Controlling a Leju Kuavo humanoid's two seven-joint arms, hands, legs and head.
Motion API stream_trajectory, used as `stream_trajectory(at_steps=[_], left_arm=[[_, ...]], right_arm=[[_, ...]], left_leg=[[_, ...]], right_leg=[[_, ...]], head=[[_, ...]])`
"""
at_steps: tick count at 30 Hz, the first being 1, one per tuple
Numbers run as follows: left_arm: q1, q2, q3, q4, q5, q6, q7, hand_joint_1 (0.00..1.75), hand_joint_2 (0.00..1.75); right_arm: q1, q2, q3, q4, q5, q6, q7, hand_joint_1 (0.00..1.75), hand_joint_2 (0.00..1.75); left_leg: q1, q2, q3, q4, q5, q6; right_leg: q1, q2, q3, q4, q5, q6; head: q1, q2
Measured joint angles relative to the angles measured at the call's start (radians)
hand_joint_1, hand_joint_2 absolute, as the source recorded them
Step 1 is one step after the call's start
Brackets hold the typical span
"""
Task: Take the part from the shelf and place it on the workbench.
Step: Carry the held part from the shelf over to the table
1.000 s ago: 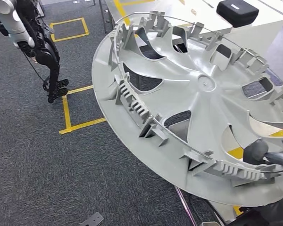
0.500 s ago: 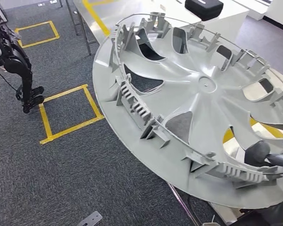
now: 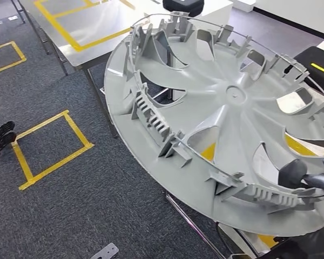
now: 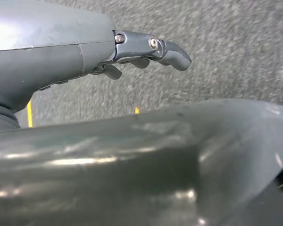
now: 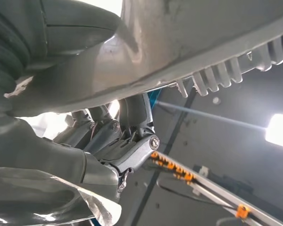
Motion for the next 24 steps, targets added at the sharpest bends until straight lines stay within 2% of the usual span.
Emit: stream_trajectory(at_steps=[1, 2, 3, 4, 5, 6, 7, 9, 10, 11, 12, 13, 14, 16, 17, 18, 20, 22, 24], left_arm=[[-0.001, 0.001, 0.0, 0.0, 0.0, 0.0, 0.0, 0.0, 0.0], [-0.001, 0.002, 0.0, 0.0, 0.0, 0.0, 0.0, 0.0, 0.0], [-0.002, 0.002, 0.0, 0.0, 0.0, 0.0, 0.0, 0.0, 0.0], [-0.003, 0.001, 0.0, 0.0, 0.0, 0.0, 0.001, 0.0, 0.0], [-0.004, 0.0, 0.0, 0.0, 0.0, 0.0, 0.001, 0.0, 0.0], [-0.005, -0.001, 0.0, 0.0, 0.0, 0.0, 0.001, 0.0, 0.0], [-0.006, -0.001, 0.0, 0.0, 0.0, 0.0, 0.0, 0.0, 0.0], [-0.005, -0.001, 0.0, 0.0, 0.0, 0.0, 0.0, 0.0, 0.0], [-0.004, -0.001, 0.0, 0.0, 0.0, -0.001, 0.0, 0.0, 0.0], [-0.002, -0.001, 0.0, 0.0, -0.001, -0.002, 0.0, 0.0, 0.0], [-0.002, -0.001, 0.0, 0.0, -0.002, -0.002, 0.0, 0.0, 0.0], [-0.002, -0.002, 0.0, 0.0, -0.002, -0.003, 0.0, 0.0, 0.0], [-0.003, -0.003, 0.0, 0.0, -0.003, -0.003, 0.0, 0.0, 0.0], [-0.004, -0.003, 0.0, 0.0, -0.004, -0.003, 0.0, 0.0, 0.0], [-0.005, -0.003, 0.0, 0.0, -0.005, -0.003, 0.0, 0.0, 0.0], [-0.006, -0.003, 0.0, 0.0, -0.006, -0.003, 0.001, 0.0, 0.0], [-0.008, -0.004, 0.0, 0.0, -0.007, -0.003, 0.002, 0.0, 0.0], [-0.011, -0.006, -0.001, 0.0, -0.009, -0.004, 0.002, 0.0, 0.0], [-0.01, -0.006, -0.001, 0.0, -0.009, -0.006, 0.002, 0.0, 0.0]], right_arm=[[0.0, 0.0, 0.0, 0.0, 0.0, 0.0, 0.0, 1.75, 1.75], [0.0, 0.0, 0.0, 0.0, 0.0, 0.0, 0.0, 1.75, 1.75], [0.0, 0.0, 0.0, 0.001, -0.001, 0.0, -0.001, 1.75, 1.75], [0.001, 0.0, -0.001, 0.001, -0.001, 0.0, -0.001, 1.75, 1.75], [0.002, 0.0, -0.001, 0.001, -0.002, 0.0, -0.001, 1.75, 1.75], [0.001, 0.0, -0.001, 0.001, -0.002, 0.0, -0.001, 1.75, 1.75], [0.0, 0.0, -0.002, 0.001, -0.002, 0.0, -0.001, 1.75, 1.75], [-0.001, 0.0, -0.004, 0.001, -0.002, 0.0, -0.002, 1.75, 1.75], [0.0, 0.0, -0.004, 0.001, -0.002, 0.0, -0.003, 1.75, 1.75], [0.001, 0.0, -0.004, 0.001, -0.002, 0.0, -0.003, 1.75, 1.75], [0.002, 0.0, -0.005, 0.001, -0.002, 0.0, -0.004, 1.75, 1.75], [0.003, 0.0, -0.005, 0.001, -0.002, 0.0, -0.004, 1.75, 1.75], [0.003, 0.0, -0.005, 0.001, -0.002, 0.0, -0.005, 1.75, 1.75], [0.003, 0.0, -0.006, 0.001, -0.002, 0.0, -0.006, 1.75, 1.75], [0.003, 0.001, -0.006, 0.001, -0.002, 0.0, -0.006, 1.75, 1.75], [0.004, 0.001, -0.007, 0.001, -0.002, 0.0, -0.007, 1.75, 1.75], [0.005, 0.002, -0.008, 0.001, -0.002, 0.0, -0.009, 1.75, 1.75], [0.006, 0.002, -0.009, 0.0, -0.002, 0.0, -0.013, 1.75, 1.75], [0.006, 0.004, -0.009, 0.0, -0.001, 0.0, -0.016, 1.75, 1.75]], left_leg=[[0.001, -0.022, 0.022, -0.054, 0.019, 0.003], [0.001, -0.04, 0.034, -0.085, 0.026, 0.005], [0.0, -0.043, 0.037, -0.095, 0.023, 0.006], [-0.001, -0.033, 0.039, -0.1, 0.024, 0.008], [-0.001, -0.021, 0.041, -0.106, 0.027, 0.012], [0.0, -0.008, 0.044, -0.112, 0.031, 0.018], [0.002, 0.006, 0.046, -0.118, 0.034, 0.023], [0.0, 0.034, 0.048, -0.121, 0.035, 0.029], [-0.001, 0.049, 0.048, -0.121, 0.034, 0.029], [-0.002, 0.063, 0.048, -0.121, 0.033, 0.029], [-0.002, 0.077, 0.048, -0.121, 0.031, 0.028], [-0.002, 0.089, 0.049, -0.121, 0.03, 0.026], [-0.002, 0.101, 0.052, -0.12, 0.027, 0.023], [-0.006, 0.119, 0.057, -0.119, 0.021, 0.015], [-0.008, 0.127, 0.06, -0.118, 0.019, 0.01], [-0.01, 0.134, 0.061, -0.117, 0.017, 0.005], [-0.007, 0.147, 0.065, -0.115, 0.012, -0.005], [-0.002, 0.118, 0.054, -0.082, -0.016, -0.014], [0.0, 0.07, 0.007, 0.027, -0.075, -0.018]], right_leg=[[-0.001, 0.011, -0.003, 0.002, 0.0, 0.004], [-0.003, 0.022, -0.007, 0.003, 0.002, 0.01], [-0.005, 0.033, -0.012, 0.003, 0.004, 0.017], [-0.008, 0.045, -0.016, 0.0, 0.007, 0.025], [-0.009, 0.044, -0.022, 0.002, 0.006, 0.031], [-0.008, 0.027, -0.032, 0.015, -0.003, 0.035], [-0.006, 0.0, -0.051, 0.048, -0.023, 0.039], [-0.006, -0.058, -0.111, 0.169, -0.084, 0.046], [-0.007, -0.07, -0.142, 0.231, -0.108, 0.049], [-0.009, -0.076, -0.161, 0.27, -0.118, 0.052], [-0.011, -0.08, -0.161, 0.272, -0.109, 0.054], [-0.012, -0.086, -0.139, 0.233, -0.085, 0.056], [-0.013, -0.098, -0.099, 0.163, -0.052, 0.056], [-0.009, -0.137, -0.024, 0.034, -0.014, 0.049], [-0.006, -0.148, -0.005, 0.002, -0.009, 0.043], [-0.002, -0.15, 0.0, -0.005, -0.013, 0.036], [-0.002, -0.128, -0.001, -0.006, -0.009, 0.023], [-0.005, -0.109, 0.001, -0.008, -0.005, 0.011], [-0.006, -0.089, 0.003, -0.009, -0.005, 0.002]], head=[[0.0, 0.0], [0.0, 0.0], [0.0, 0.0], [0.0, 0.0], [0.001, 0.0], [0.002, 0.0], [0.004, 0.0], [0.006, 0.0], [0.006, 0.0], [0.006, 0.0], [0.006, 0.0], [0.006, 0.0], [0.006, 0.0], [0.005, 0.0], [0.004, 0.0], [0.004, 0.0], [0.003, 0.0], [0.002, 0.0], [0.001, 0.0]])
